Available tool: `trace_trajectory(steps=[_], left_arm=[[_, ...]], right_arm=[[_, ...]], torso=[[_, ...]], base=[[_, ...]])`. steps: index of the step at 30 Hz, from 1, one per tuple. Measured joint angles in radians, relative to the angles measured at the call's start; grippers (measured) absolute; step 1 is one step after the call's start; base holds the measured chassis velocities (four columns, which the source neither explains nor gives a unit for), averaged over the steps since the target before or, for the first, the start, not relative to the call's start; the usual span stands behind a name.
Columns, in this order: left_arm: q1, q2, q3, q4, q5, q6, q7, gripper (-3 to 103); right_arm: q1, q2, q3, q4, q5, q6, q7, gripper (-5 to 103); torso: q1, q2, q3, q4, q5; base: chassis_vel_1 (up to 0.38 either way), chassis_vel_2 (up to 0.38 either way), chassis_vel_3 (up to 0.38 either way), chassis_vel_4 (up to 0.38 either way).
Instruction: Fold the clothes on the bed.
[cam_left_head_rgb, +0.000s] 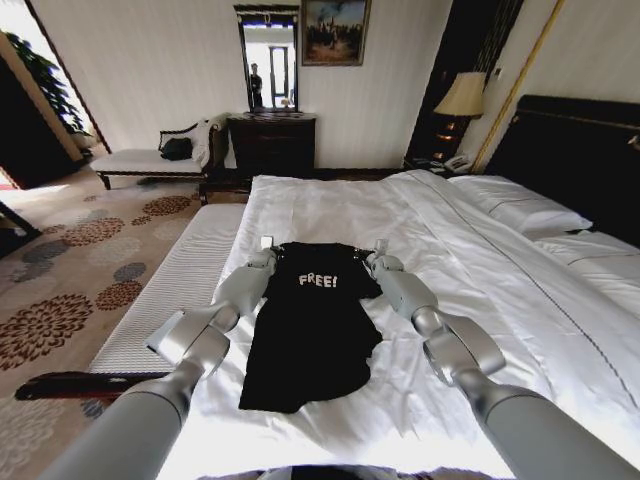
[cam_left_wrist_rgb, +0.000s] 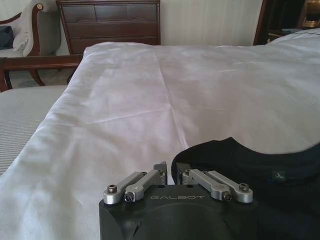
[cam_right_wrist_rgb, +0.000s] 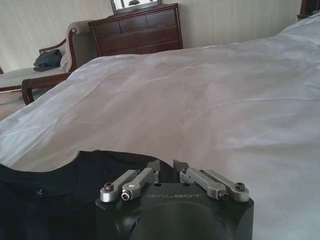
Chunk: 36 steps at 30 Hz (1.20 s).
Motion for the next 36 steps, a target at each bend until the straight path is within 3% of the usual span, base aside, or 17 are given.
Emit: trace_trajectory(steps=[2,3,8,10,12,13,16,17,19,20,21,24,25,27,29,32,36], left_arm=[[0.008,0.002,0.0,-0.003,0.014,0.003,-0.005,23],[0.008,0.002,0.0,-0.003,0.014,0.003,-0.005,23],[0.008,-0.003,-0.001,-0.002,0.037,0.008,-0.019,44],[0.008,-0.001,0.002,-0.009,0.039,0.01,-0.026,44],[0.013,0.009,0.009,-0.051,0.036,0.017,-0.054,55],[0.013,0.009,0.009,-0.051,0.036,0.017,-0.054,55],[0.056,0.079,0.055,-0.211,0.015,0.029,-0.106,71],[0.056,0.079,0.055,-0.211,0.015,0.029,-0.106,71],[0.102,0.146,0.087,-0.312,0.035,0.016,-0.137,82],[0.139,0.197,0.095,-0.41,0.005,0.019,-0.168,88],[0.139,0.197,0.095,-0.41,0.005,0.019,-0.168,88],[0.22,0.302,0.092,-0.618,-0.094,0.026,-0.216,97],[0.22,0.302,0.092,-0.618,-0.094,0.026,-0.216,97],[0.256,0.344,0.1,-0.706,-0.149,0.026,-0.226,100],[0.295,0.381,0.11,-0.783,-0.189,0.023,-0.237,100],[0.338,0.415,0.109,-0.86,-0.216,0.022,-0.248,100],[0.454,0.484,0.06,-1.005,-0.239,0.02,-0.254,100]], right_arm=[[-0.01,-0.004,-0.009,0.012,0.002,0.0,-0.003,22],[-0.01,-0.004,-0.009,0.012,0.002,0.0,-0.003,22],[-0.029,-0.021,-0.02,0.056,0.031,-0.002,0.009,44],[-0.035,-0.03,-0.027,0.076,0.043,-0.007,0.018,49],[-0.057,-0.069,-0.039,0.164,0.104,-0.035,0.057,60],[-0.057,-0.069,-0.039,0.164,0.104,-0.035,0.057,60],[-0.133,-0.198,-0.018,0.379,0.261,-0.12,0.147,77],[-0.133,-0.198,-0.018,0.379,0.261,-0.12,0.147,77],[-0.205,-0.271,0.022,0.491,0.329,-0.156,0.197,82],[-0.258,-0.305,0.05,0.544,0.351,-0.165,0.217,87],[-0.258,-0.305,0.05,0.544,0.351,-0.165,0.217,87],[-0.389,-0.392,0.133,0.701,0.419,-0.188,0.251,99],[-0.389,-0.392,0.133,0.701,0.419,-0.188,0.251,99],[-0.485,-0.46,0.212,0.833,0.462,-0.198,0.254,100],[-0.575,-0.495,0.26,0.923,0.476,-0.199,0.254,100],[-0.66,-0.506,0.31,0.985,0.48,-0.198,0.257,100],[-0.814,-0.51,0.402,1.122,0.481,-0.203,0.276,100]], torso=[[0.0,0.0,0.0,0.0001,0.0001],[0.0,0.0,0.0,0.0001,0.0001],[0.0,0.0,0.0,0.0006,0.0001],[0.0,0.0,0.0,0.0005,0.0002],[0.0,0.0,0.0,0.0001,0.0002],[0.0,0.0,0.0,0.0001,0.0002],[0.0,0.0,0.0,-0.0001,0.0],[0.0,0.0,0.0,-0.0001,0.0],[0.0,0.0,0.0,-0.0008,0.0],[0.0,0.0,0.0,-0.0003,-0.0003],[0.0,0.0,0.0,-0.0003,-0.0003],[0.0,0.0,0.0,0.001,0.0004],[0.0,0.0,0.0,0.001,0.0004],[0.0,0.0,0.0,0.001,-0.0003],[0.0,0.0,0.0,-0.0009,-0.0002],[0.0,0.0,0.0,0.0001,0.0001],[0.0,0.0,0.0,-0.0003,0.0005]], base=[[0.0,0.0,0.0,0.0],[0.0,0.0,0.0,0.0],[0.0,0.0,0.0,0.0],[0.0,0.0,0.0,0.0],[0.0,0.0,0.0,0.0],[0.0,0.0,0.0,0.0],[0.0,0.0,0.0,0.0],[0.0,0.0,0.0,0.0],[0.0,0.0,0.0,0.0],[0.0,0.0,0.0,0.0],[0.0,0.0,0.0,0.0],[0.0,0.0,0.0,0.0],[0.0,0.0,0.0,0.0],[0.0,0.0,0.0,0.0],[0.0,0.0,0.0,0.0],[0.0,0.0,0.0,0.0],[0.0,0.0,0.0,0.0]])
